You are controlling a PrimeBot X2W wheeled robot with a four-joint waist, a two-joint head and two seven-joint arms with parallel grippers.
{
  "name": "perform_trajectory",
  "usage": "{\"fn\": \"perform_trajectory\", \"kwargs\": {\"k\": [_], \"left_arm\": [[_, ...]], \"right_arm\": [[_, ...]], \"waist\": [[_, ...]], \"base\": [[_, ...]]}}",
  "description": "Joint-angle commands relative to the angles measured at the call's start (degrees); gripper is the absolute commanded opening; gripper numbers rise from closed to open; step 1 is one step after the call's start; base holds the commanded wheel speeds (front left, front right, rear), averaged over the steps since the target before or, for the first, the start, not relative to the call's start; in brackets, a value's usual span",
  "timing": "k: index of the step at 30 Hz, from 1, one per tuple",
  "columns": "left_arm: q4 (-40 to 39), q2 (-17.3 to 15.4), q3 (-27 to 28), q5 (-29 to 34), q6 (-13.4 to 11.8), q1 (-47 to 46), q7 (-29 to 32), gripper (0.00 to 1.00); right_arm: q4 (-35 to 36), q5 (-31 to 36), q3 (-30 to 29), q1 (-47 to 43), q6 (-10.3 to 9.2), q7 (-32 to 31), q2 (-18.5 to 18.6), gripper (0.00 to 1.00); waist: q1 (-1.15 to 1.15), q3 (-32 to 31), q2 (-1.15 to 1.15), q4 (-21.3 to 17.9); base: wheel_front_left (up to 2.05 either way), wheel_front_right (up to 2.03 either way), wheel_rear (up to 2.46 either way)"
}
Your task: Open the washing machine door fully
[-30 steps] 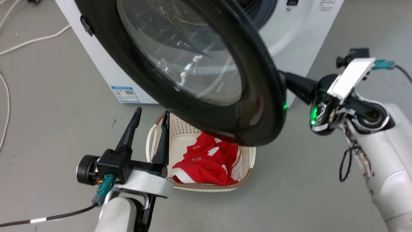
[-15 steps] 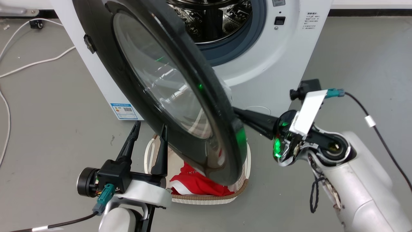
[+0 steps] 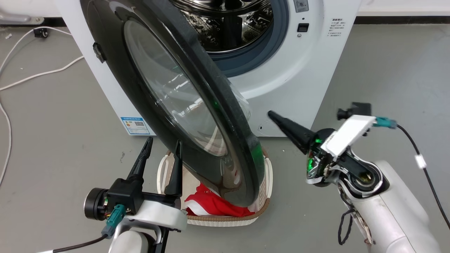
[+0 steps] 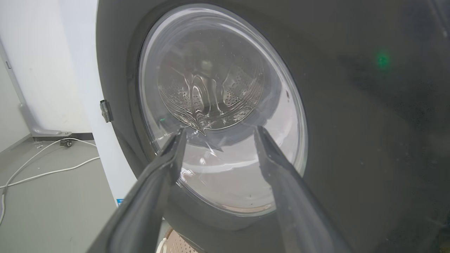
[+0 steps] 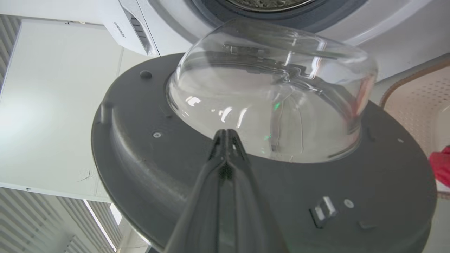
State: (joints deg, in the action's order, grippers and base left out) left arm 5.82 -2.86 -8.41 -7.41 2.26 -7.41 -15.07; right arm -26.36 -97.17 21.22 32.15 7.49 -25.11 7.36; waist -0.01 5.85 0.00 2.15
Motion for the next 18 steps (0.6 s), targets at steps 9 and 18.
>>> {"fn": "perform_trajectory", "kwargs": {"k": [9, 18], "left_arm": [[0.40, -0.04, 1.66, 0.38, -0.14, 1.03, -0.15, 1.00], [0.58, -0.03, 2.90, 0.82, -0.40, 2.09, -0.15, 1.00]], "right_arm": [[3.25, 4.78, -7.02, -8.28, 0.00, 16.21, 1.69, 0.00], [9.37, 7.83, -11.34, -17.53, 0.00, 25.68, 3.45, 0.38]], "waist": [[0.01, -0.68, 0.00, -1.63], [0.01, -1.46, 0.00, -3.00]], "base": [[0.00, 0.00, 0.00], [0.00, 0.00, 0.00]]}}
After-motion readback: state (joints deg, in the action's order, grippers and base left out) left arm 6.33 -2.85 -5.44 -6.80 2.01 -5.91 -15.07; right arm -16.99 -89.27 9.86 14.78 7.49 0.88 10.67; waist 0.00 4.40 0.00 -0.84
